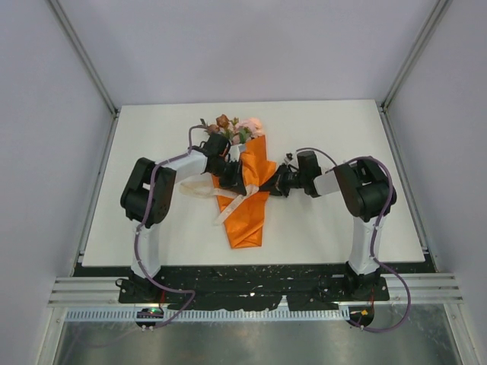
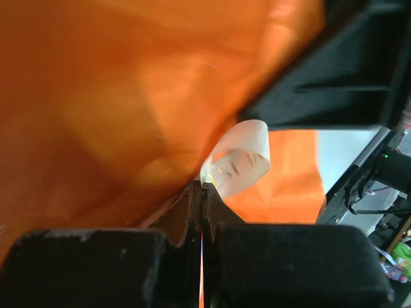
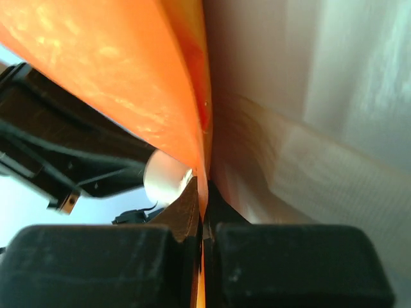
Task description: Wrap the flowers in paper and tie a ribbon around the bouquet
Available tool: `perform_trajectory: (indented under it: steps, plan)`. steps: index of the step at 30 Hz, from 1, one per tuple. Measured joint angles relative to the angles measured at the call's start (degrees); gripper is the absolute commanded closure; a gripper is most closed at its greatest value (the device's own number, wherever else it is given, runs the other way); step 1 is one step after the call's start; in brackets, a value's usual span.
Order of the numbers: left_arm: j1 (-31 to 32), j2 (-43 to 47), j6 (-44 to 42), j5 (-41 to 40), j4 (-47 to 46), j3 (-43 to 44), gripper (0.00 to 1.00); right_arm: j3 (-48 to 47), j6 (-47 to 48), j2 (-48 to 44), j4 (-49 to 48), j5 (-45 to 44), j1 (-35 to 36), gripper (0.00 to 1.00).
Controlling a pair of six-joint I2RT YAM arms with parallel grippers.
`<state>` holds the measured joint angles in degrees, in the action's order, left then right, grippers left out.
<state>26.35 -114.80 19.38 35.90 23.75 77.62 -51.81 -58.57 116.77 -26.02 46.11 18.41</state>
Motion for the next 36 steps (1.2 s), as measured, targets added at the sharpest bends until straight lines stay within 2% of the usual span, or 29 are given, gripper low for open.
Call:
perform_trajectory:
  steps: [2,4,5,7,9,11,17,21,23,26,31,36]
  plan:
    - [-0.5,-2.4,0.2,-0.5,1.2,0.6,1.0,1.3,0.4,-1.1,0.3,-0.5,0.1,0.95]
    - [-0.6,-2.7,0.2,-1.0,2.1,1.0,1.0,2.6,0.9,-2.5,0.2,-1.1,0.4,0.82]
    - [-0.6,-2.6,0.0,-1.3,2.5,1.2,1.0,2.8,1.1,-2.8,0.3,-1.0,0.5,0.64]
    - [-0.6,-2.6,-0.3,-2.3,3.1,1.6,1.0,2.8,1.5,-2.8,0.5,0.0,0.5,0.47]
    - [-0.5,-2.6,-0.3,-2.8,3.3,1.6,1.0,2.2,5.1,-3.2,3.6,2.2,-0.4,0.38]
    - [-0.6,-2.6,-0.2,-2.9,3.2,1.4,1.0,-0.3,10.5,-4.5,11.4,3.9,-2.1,0.32]
    - [-0.6,-2.6,0.4,-2.8,2.9,1.1,1.0,-15.8,39.5,-13.0,46.2,3.2,-15.8,0.33]
    - [-0.6,-2.8,1.0,-2.8,3.2,1.5,1.0,-24.2,56.6,-17.2,60.0,-5.4,-25.2,0.34]
    - [-0.6,-2.9,1.2,-2.8,3.4,1.6,1.0,-26.8,63.8,-17.4,64.9,-11.6,-29.0,0.31]
    - [-0.5,-2.9,1.3,-2.8,3.5,1.7,1.0,-29.0,74.6,-15.3,70.1,-21.8,-33.0,0.18]
    - [-0.5,-2.9,1.2,-2.9,3.5,1.7,1.0,-29.3,87.6,-8.9,72.8,-34.0,-35.9,0.18]
    - [-0.5,-2.9,1.2,-2.9,3.5,1.7,1.0,-31.1,92.4,-2.8,73.4,-38.7,-36.0,0.18]
